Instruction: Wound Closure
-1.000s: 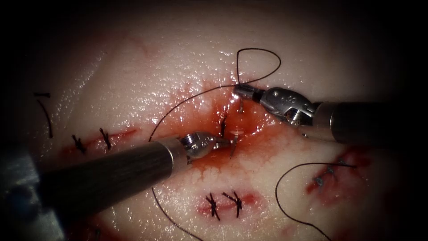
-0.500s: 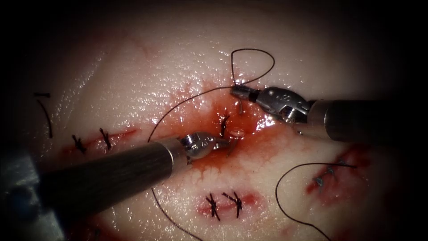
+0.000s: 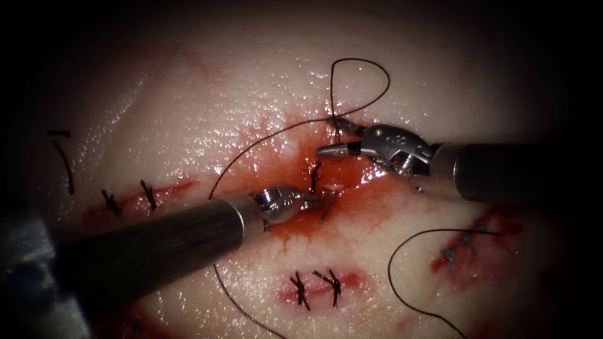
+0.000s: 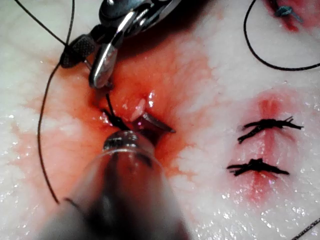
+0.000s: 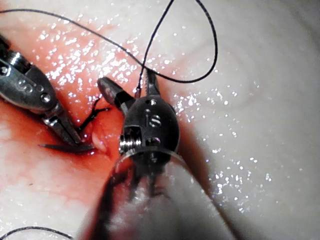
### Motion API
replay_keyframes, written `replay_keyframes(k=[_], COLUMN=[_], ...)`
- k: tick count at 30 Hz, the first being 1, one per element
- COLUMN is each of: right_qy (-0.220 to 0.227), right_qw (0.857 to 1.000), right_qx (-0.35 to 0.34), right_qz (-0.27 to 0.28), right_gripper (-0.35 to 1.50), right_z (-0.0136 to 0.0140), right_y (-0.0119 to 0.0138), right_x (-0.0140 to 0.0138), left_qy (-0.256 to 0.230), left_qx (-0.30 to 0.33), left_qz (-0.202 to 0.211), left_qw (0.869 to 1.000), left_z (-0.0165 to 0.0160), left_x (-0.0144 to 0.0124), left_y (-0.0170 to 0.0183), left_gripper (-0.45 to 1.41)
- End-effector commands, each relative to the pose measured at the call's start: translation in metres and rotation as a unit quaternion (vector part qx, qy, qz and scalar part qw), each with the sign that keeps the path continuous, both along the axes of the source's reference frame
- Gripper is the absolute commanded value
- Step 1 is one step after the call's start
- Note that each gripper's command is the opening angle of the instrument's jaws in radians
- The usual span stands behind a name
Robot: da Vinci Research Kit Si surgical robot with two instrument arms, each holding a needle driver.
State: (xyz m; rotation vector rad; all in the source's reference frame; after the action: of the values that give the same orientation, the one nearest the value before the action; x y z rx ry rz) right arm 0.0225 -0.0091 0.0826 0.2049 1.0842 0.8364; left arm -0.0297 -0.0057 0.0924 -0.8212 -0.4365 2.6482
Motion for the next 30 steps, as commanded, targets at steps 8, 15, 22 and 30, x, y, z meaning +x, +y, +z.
replay_keyframes(k=[8, 15, 22, 30], right_qy=[-0.014, -0.057, -0.034, 0.036], right_qw=[1.0, 0.998, 0.994, 0.979], right_qx=[-0.002, 0.014, 0.102, 0.201], right_qz=[-0.005, -0.001, 0.001, -0.009], right_gripper=[1.05, -0.35, -0.35, -0.35], right_z=[0.0022, 0.0011, 0.0025, 0.0037], right_y=[-0.0002, -0.0011, -0.0021, -0.0035], right_x=[0.0003, 0.0002, 0.0002, 0.0003], left_qy=[-0.001, -0.001, -0.004, -0.004], left_qx=[0.0, 0.001, 0.005, 0.005], left_qz=[0.001, 0.001, 0.003, 0.007], left_qw=[1.0, 1.0, 1.0, 1.0], left_z=[0.0006, 0.0006, -0.0002, -0.0003], left_x=[-0.0005, -0.0005, -0.0002, 0.0002], left_y=[-0.0001, -0.0001, 0.0002, 0.0005], left_gripper=[-0.28, -0.27, -0.27, -0.27])
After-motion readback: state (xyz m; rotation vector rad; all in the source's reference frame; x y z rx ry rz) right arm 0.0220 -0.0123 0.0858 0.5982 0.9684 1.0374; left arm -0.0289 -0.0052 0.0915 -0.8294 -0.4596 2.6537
